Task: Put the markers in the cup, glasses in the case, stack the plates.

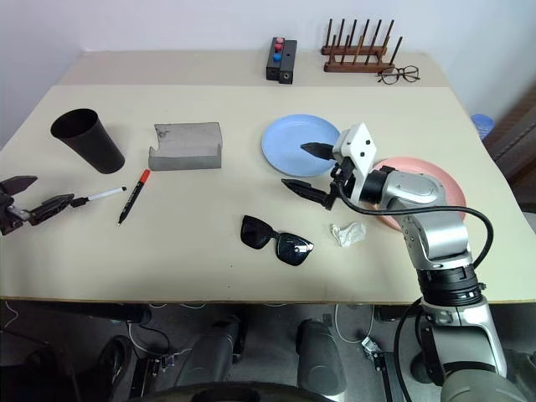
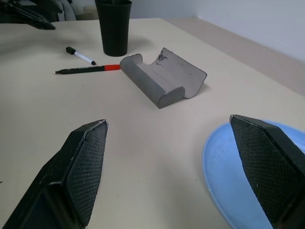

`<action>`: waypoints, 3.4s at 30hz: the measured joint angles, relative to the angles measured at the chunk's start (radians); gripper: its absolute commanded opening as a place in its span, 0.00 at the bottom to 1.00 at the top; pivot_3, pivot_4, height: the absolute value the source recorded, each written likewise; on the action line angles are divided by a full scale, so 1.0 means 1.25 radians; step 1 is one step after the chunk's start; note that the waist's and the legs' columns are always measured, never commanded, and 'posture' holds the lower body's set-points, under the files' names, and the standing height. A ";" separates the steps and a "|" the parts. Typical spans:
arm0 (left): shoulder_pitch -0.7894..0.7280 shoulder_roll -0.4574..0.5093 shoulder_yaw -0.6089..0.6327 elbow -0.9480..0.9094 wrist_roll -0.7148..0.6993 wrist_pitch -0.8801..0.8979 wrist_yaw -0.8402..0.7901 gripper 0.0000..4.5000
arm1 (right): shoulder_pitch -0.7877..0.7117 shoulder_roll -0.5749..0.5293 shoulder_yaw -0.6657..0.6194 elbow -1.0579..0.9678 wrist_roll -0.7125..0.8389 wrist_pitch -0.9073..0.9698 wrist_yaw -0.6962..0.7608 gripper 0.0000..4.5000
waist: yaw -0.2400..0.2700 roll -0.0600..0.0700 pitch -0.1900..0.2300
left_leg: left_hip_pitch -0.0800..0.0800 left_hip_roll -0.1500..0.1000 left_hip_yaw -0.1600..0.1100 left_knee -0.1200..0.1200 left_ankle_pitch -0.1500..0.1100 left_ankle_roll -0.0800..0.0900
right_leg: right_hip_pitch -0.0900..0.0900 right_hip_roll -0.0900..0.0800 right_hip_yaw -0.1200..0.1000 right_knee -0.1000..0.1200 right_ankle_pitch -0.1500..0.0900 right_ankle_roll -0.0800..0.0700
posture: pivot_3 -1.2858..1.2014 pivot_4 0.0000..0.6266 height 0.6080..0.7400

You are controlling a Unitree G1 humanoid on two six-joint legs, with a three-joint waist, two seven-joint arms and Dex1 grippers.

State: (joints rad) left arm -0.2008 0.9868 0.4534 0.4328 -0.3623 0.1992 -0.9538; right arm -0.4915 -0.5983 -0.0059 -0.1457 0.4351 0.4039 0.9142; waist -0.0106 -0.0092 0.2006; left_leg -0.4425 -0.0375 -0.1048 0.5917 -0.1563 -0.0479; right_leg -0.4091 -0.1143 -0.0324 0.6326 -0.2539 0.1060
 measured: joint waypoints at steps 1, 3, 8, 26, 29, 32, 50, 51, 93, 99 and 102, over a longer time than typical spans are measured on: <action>-0.016 -0.005 -0.008 0.027 0.008 -0.017 0.001 1.00 | 0.000 0.000 0.000 -0.003 0.000 0.001 -0.001 0.93 | -0.001 0.000 0.000 | 0.000 0.000 0.000 0.000 0.000 0.000 | 0.000 0.000 0.000 0.000 0.001 0.002 | 0.52 0.24 1.00; -0.051 -0.009 -0.033 0.086 0.028 -0.049 0.000 1.00 | 0.002 -0.001 -0.001 -0.008 0.000 0.004 -0.005 0.93 | -0.002 0.000 0.000 | 0.000 0.000 0.000 0.000 0.000 0.000 | 0.000 0.000 0.000 0.000 0.001 0.003 | 0.52 0.24 1.00; -0.137 -0.030 -0.088 0.222 0.073 -0.111 -0.007 1.00 | 0.015 -0.009 -0.005 -0.026 0.000 0.012 -0.015 0.93 | -0.002 0.000 0.000 | 0.000 0.000 0.000 0.000 0.000 0.000 | 0.000 0.000 0.000 0.001 0.002 0.004 | 0.52 0.24 1.00; -0.280 -0.049 -0.199 0.447 0.149 -0.168 -0.127 1.00 | 0.037 -0.034 -0.035 -0.078 0.002 0.042 -0.044 0.93 | -0.005 -0.001 -0.001 | 0.001 0.000 0.001 0.001 0.000 0.000 | 0.000 0.001 0.000 0.002 0.004 0.007 | 0.52 0.24 1.00; -0.273 -0.029 -0.203 0.427 0.148 -0.118 -0.158 1.00 | 0.037 -0.034 -0.035 -0.078 0.002 0.049 -0.048 0.93 | -0.007 -0.001 -0.001 | 0.001 0.000 0.001 0.001 0.000 0.000 | 0.000 0.001 0.001 0.002 0.004 0.007 | 0.52 0.24 1.00; -0.248 -0.005 -0.203 0.372 0.140 -0.034 -0.190 1.00 | 0.037 -0.034 -0.035 -0.078 0.001 0.053 -0.052 0.93 | -0.009 -0.001 -0.001 | 0.001 0.000 0.001 0.001 0.000 0.000 | 0.000 0.001 0.001 0.002 0.004 0.007 | 0.52 0.24 1.00; -0.191 0.048 -0.188 0.138 0.097 0.232 -0.123 1.00 | 0.036 -0.031 -0.030 -0.075 -0.002 0.054 -0.058 0.93 | -0.003 -0.001 -0.001 | 0.001 0.000 0.001 0.001 0.000 0.000 | 0.000 0.001 0.001 0.002 0.004 0.006 | 0.52 0.24 1.00; -0.206 0.048 -0.194 0.145 0.100 0.238 -0.118 1.00 | 0.036 -0.032 -0.030 -0.075 -0.002 0.055 -0.056 0.93 | -0.003 -0.001 -0.001 | 0.001 0.000 0.001 0.001 0.000 0.000 | 0.000 0.001 0.001 0.002 0.004 0.006 | 0.52 0.24 1.00; -0.567 -0.025 -0.452 0.464 0.319 0.304 -0.190 0.29 | 0.041 -0.041 -0.063 -0.144 0.155 0.070 0.042 0.94 | -0.006 -0.002 -0.001 | 0.001 0.000 0.001 0.004 0.000 0.000 | 0.000 0.001 0.001 0.008 0.003 0.007 | 0.52 0.24 1.00; -0.563 -0.025 -0.451 0.464 0.322 0.304 -0.192 0.00 | 0.041 -0.042 -0.063 -0.144 0.150 0.070 0.036 0.94 | -0.005 -0.002 -0.001 | 0.001 0.000 0.000 0.005 0.000 0.000 | 0.000 0.001 0.001 0.010 0.003 0.007 | 0.52 0.24 1.00; -0.557 -0.022 -0.450 0.458 0.321 0.305 -0.203 0.00 | 0.040 -0.042 -0.063 -0.144 0.146 0.070 0.034 0.94 | -0.006 -0.002 -0.001 | 0.001 0.000 0.000 0.005 0.000 0.000 | 0.000 0.001 0.001 0.010 0.003 0.007 | 0.52 0.24 1.00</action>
State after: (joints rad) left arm -0.8969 0.9597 -0.1085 1.0053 0.0389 0.5803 -1.2081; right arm -0.4412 -0.6503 -0.0846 -0.3256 0.6182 0.4920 0.9563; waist -0.0181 -0.0119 0.1996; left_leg -0.4406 -0.0375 -0.1044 0.5976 -0.1557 -0.0474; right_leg -0.4096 -0.1129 -0.0307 0.6454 -0.2501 0.1149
